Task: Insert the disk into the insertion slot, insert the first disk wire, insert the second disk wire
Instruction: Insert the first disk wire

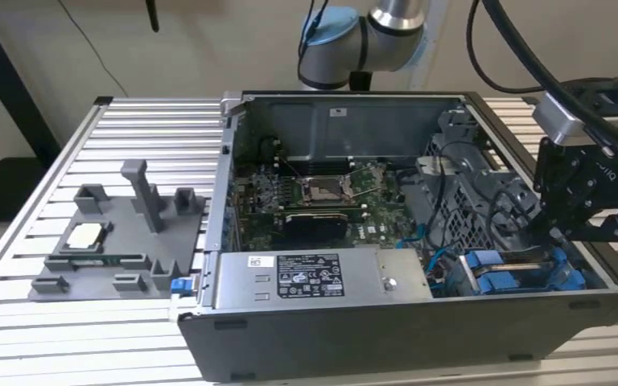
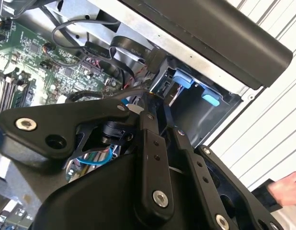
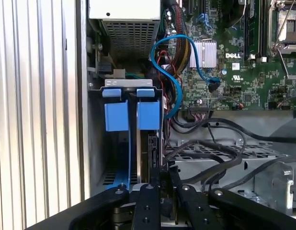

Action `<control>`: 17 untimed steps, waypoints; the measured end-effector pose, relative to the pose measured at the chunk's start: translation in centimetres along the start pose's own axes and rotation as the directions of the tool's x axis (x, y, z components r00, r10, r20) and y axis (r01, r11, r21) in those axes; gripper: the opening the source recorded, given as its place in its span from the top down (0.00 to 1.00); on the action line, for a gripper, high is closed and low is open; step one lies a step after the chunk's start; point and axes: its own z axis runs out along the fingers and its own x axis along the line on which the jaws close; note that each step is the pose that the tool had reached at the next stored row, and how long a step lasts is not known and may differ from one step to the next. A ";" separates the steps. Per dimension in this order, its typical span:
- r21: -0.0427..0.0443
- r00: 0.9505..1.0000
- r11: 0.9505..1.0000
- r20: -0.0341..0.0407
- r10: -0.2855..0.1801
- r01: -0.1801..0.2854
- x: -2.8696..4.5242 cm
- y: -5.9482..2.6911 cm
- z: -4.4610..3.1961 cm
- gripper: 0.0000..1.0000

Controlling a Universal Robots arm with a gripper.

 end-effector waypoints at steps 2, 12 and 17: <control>0.000 1.000 1.000 -0.001 0.000 0.000 0.06 -0.04 0.13 0.81; 0.000 1.000 1.000 -0.004 0.002 -0.002 0.34 -0.18 0.64 0.81; 0.001 1.000 1.000 -0.009 0.005 -0.005 0.36 -0.19 0.85 0.81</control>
